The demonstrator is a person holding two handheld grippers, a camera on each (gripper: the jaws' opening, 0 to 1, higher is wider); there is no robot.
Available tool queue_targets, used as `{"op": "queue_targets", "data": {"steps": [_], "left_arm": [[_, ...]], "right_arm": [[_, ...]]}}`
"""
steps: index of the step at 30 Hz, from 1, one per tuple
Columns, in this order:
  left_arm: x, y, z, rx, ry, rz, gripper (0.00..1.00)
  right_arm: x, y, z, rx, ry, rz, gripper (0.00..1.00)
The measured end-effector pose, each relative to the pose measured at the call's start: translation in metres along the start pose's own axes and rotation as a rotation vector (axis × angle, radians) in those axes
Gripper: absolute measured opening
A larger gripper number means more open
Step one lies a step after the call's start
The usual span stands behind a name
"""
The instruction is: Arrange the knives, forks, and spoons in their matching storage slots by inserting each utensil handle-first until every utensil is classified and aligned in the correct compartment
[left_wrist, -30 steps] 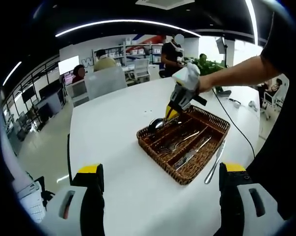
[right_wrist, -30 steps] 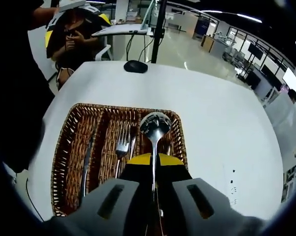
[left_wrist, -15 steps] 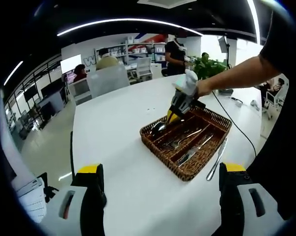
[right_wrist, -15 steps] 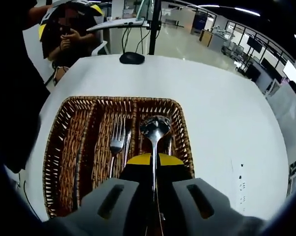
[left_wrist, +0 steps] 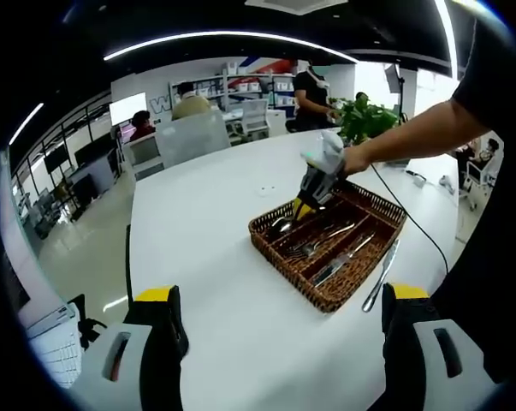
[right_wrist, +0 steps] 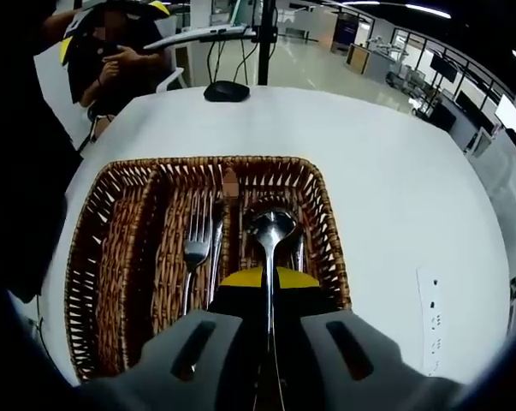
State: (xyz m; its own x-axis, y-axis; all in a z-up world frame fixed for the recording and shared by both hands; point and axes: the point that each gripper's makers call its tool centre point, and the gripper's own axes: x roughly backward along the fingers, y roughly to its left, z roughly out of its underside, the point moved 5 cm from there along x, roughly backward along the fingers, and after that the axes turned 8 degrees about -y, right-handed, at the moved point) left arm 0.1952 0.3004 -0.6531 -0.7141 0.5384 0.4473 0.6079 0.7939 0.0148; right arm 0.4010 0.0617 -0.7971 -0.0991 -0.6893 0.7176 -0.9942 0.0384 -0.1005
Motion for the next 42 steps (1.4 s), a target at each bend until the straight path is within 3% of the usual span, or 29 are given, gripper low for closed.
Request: {"op": "queue_targets", "data": {"steps": [11,18,28,38,40,42], "left_arm": [[-0.001,0.002,0.002,0.005,0.005,-0.002,0.99],[-0.001,0.005,0.002,0.003,0.009,-0.005,0.99],[-0.005,0.004,0.002,0.007,0.008,0.000,0.99],[-0.007,0.002,-0.003,-0.004,0.003,0.003,0.99],[-0.006,0.000,-0.003,-0.006,0.003,0.006,0.99],[-0.006,-0.002,-0.004,-0.009,0.002,0.008,0.99]], "right_arm": [[-0.010,0.000,0.006,0.002,0.019,-0.018,0.00],[-0.018,-0.001,0.017,0.012,0.071,-0.024,0.00],[-0.019,0.000,0.018,-0.003,0.053,-0.028,0.00],[-0.020,0.001,0.018,0.041,0.026,-0.042,0.02],[-0.019,0.001,0.018,0.015,0.017,-0.032,0.04],[-0.017,-0.005,0.019,0.016,0.032,0.029,0.12]]}}
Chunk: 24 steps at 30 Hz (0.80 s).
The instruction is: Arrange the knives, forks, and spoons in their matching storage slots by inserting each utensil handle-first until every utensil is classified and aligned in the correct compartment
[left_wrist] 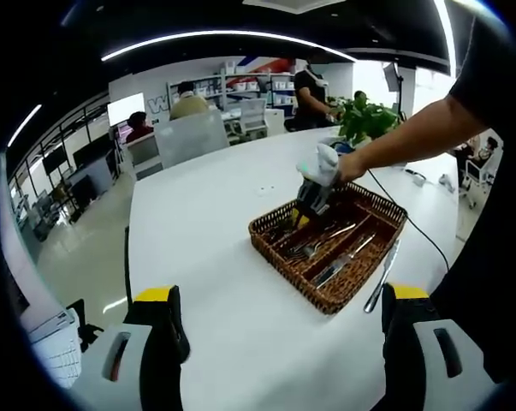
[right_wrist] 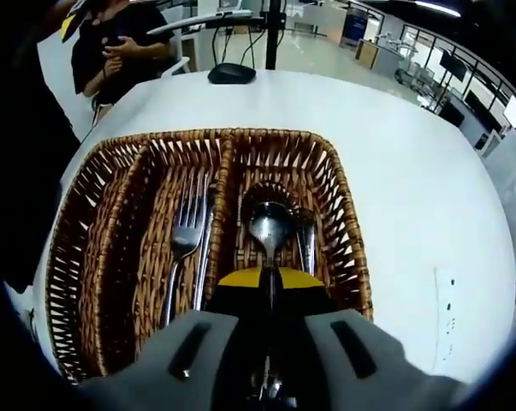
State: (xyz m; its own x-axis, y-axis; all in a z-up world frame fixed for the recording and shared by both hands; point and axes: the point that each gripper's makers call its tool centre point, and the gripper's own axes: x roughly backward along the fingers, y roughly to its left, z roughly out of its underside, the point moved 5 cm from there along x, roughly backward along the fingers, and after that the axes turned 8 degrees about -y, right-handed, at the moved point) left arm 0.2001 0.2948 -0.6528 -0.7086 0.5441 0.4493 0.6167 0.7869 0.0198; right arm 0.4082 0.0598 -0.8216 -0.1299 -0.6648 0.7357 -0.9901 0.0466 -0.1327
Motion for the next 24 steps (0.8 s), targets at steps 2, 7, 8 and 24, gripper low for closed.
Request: {"op": "queue_targets", "data": {"steps": [2,7,8,24], "left_arm": [[0.000,-0.001,-0.001,0.001,-0.002,0.002,0.99],[-0.003,-0.004,-0.004,-0.002,-0.009,0.006,0.99],[-0.003,-0.005,-0.005,-0.002,-0.011,0.007,0.99],[-0.030,-0.016,-0.020,-0.027,-0.069,0.053,0.99]], "right_arm": [[0.005,0.001,-0.004,-0.003,-0.004,-0.008,0.12],[0.022,-0.004,-0.021,-0.049,-0.087,0.018,0.26],[0.024,-0.005,-0.022,-0.055,-0.094,0.020,0.32],[0.096,-0.008,-0.035,-0.296,-0.264,0.240,0.88]]}}
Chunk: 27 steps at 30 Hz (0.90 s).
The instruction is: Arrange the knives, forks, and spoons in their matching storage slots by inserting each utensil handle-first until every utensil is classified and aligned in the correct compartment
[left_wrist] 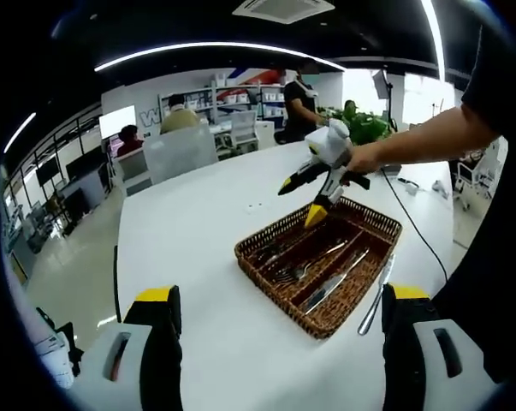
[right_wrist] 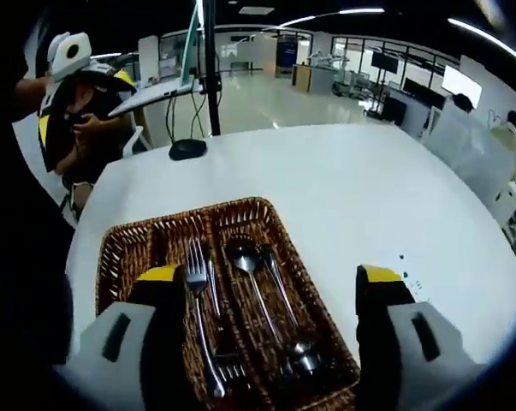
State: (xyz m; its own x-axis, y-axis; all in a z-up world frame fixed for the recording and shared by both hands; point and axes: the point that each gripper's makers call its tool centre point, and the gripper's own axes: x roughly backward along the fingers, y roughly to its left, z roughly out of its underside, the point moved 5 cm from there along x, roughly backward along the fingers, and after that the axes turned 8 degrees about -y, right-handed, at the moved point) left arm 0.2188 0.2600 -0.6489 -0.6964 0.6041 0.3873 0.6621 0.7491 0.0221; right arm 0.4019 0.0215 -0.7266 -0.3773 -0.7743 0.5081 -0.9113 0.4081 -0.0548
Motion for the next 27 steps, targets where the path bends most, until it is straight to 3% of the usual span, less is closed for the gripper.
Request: {"op": "queue_targets", "data": {"steps": [2,4,9,13,19,27], "left_arm": [[-0.004,-0.002,-0.001,0.006,-0.005,0.008,0.99],[-0.007,-0.004,-0.004,0.006,-0.026,0.017,0.99],[-0.015,-0.004,-0.006,-0.013,-0.038,0.016,0.99],[-0.014,-0.006,-0.018,-0.020,-0.066,0.011,0.99],[-0.012,-0.011,-0.019,-0.041,-0.063,0.010,0.99],[-0.007,-0.017,-0.017,-0.049,-0.066,-0.006,0.99]], "right_arm": [[0.013,-0.002,-0.004,-0.070,-0.036,0.071,0.98],[0.028,0.000,-0.004,-0.112,-0.060,0.105,0.99],[0.062,0.005,0.007,-0.096,-0.064,0.207,1.00],[0.089,0.019,0.018,-0.119,-0.067,0.241,1.00],[0.127,0.034,0.032,-0.150,-0.090,0.309,1.00],[0.170,0.049,0.031,-0.153,-0.133,0.373,1.00]]}}
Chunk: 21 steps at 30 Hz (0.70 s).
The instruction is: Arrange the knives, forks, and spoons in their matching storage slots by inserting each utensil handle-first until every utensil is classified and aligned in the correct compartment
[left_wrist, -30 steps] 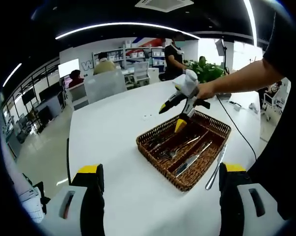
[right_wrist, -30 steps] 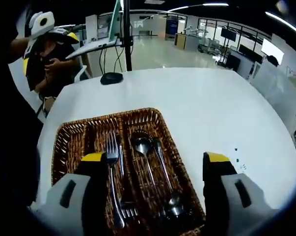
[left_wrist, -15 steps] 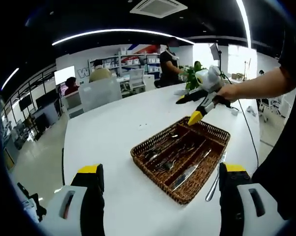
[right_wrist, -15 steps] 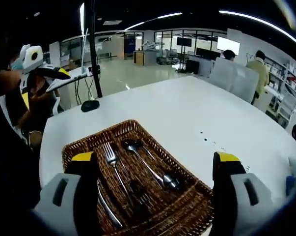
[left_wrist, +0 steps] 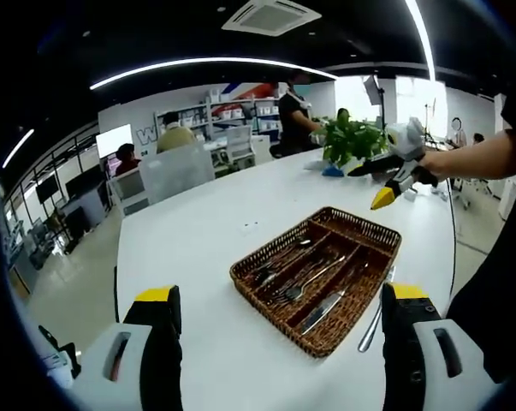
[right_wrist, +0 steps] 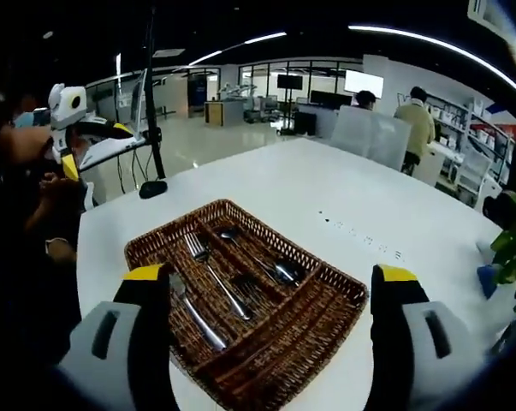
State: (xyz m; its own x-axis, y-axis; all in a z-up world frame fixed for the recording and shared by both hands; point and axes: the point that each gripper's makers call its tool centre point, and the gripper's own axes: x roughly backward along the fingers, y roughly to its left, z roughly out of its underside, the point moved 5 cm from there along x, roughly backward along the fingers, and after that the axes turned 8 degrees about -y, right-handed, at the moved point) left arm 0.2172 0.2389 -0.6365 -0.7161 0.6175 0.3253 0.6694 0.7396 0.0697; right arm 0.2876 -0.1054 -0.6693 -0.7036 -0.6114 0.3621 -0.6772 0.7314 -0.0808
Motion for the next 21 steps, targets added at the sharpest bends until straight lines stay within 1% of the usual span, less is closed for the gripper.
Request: {"op": "queue_targets", "data": {"steps": [5,7,9,10,12,13,15,16,17,20,21], "left_arm": [[0.002,-0.009,0.001,-0.001,-0.002,-0.010,0.99],[0.002,-0.011,0.001,0.003,-0.013,-0.015,0.99],[0.004,-0.013,0.004,0.035,-0.023,-0.029,0.99],[0.005,-0.014,0.004,0.040,-0.029,-0.039,0.99],[0.007,-0.016,0.005,0.041,-0.032,-0.049,0.99],[0.009,-0.017,0.006,0.041,-0.032,-0.055,0.99],[0.011,-0.020,0.005,0.044,-0.035,-0.061,0.99],[0.014,-0.024,0.004,0.045,-0.037,-0.059,0.99],[0.015,-0.026,0.004,0.041,-0.039,-0.059,0.99],[0.017,-0.029,0.002,0.035,-0.042,-0.059,0.99],[0.019,-0.034,0.001,0.031,-0.040,-0.059,0.99]], "right_arm": [[0.022,0.000,-0.002,-0.015,-0.024,0.035,1.00],[0.032,0.000,-0.002,-0.016,-0.037,0.053,1.00],[0.041,0.000,-0.003,-0.019,-0.048,0.067,1.00],[0.049,-0.001,-0.003,-0.021,-0.062,0.081,1.00],[0.053,-0.002,-0.003,-0.027,-0.065,0.086,1.00],[0.062,-0.002,-0.003,-0.034,-0.071,0.091,1.00],[0.070,-0.002,-0.002,-0.037,-0.068,0.098,1.00],[0.078,-0.001,0.000,-0.036,-0.051,0.105,1.00],[0.082,-0.001,0.002,-0.044,-0.037,0.107,1.00],[0.088,0.001,0.002,-0.046,-0.036,0.106,1.00],[0.101,0.004,0.004,-0.031,-0.026,0.109,1.00]]}}
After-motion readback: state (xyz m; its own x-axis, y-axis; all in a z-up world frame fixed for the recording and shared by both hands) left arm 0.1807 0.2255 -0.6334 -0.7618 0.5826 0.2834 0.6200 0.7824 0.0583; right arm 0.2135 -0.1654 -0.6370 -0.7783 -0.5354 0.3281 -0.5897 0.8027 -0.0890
